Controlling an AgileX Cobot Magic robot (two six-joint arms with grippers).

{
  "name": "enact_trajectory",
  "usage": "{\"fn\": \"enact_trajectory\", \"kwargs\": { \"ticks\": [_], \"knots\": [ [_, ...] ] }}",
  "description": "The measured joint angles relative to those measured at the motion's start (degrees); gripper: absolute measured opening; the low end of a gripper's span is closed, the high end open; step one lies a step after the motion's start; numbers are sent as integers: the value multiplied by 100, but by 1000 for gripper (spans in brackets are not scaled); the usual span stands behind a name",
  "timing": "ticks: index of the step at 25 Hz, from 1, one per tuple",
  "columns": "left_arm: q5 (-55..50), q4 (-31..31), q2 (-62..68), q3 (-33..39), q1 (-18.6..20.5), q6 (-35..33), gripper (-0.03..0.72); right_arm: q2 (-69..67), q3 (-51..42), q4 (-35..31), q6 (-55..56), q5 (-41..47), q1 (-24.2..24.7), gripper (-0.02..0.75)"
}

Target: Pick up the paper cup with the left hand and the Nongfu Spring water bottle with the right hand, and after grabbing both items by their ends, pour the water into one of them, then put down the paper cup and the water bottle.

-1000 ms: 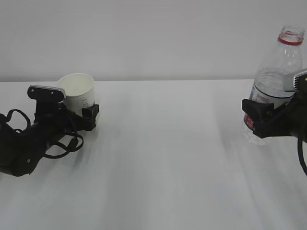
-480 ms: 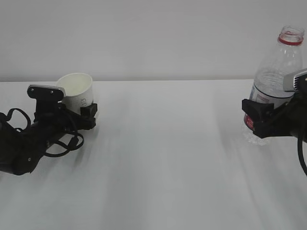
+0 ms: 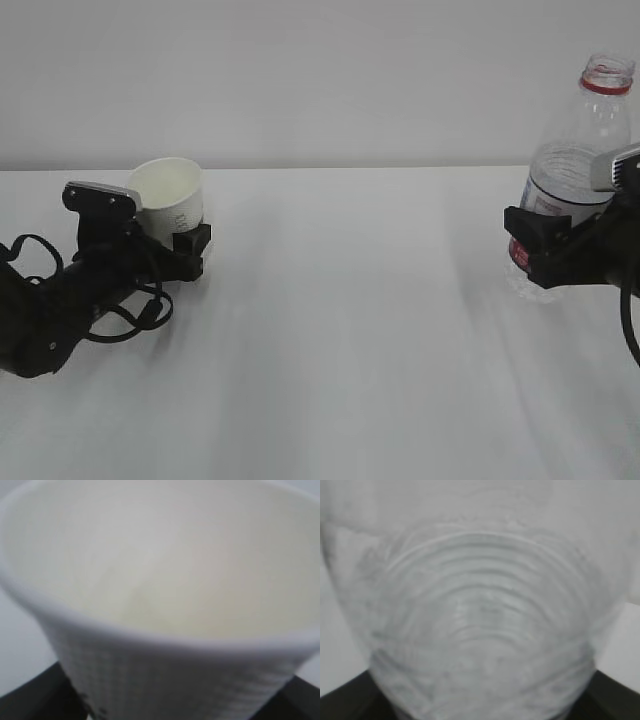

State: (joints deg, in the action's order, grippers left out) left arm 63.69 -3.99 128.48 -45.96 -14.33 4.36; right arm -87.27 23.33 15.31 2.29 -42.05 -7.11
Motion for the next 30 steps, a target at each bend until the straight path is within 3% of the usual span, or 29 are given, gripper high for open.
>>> {"fn": "enact_trajectory", "kwargs": {
  "ticks": [16, 30],
  "knots": [
    [0, -1001, -1253, 1201, 0, 210, 587, 0, 0, 0, 0, 0, 0, 528],
    [84, -2724, -1930, 1694, 0, 854, 586, 0, 0, 83, 10, 0, 0, 527]
  ]
}}
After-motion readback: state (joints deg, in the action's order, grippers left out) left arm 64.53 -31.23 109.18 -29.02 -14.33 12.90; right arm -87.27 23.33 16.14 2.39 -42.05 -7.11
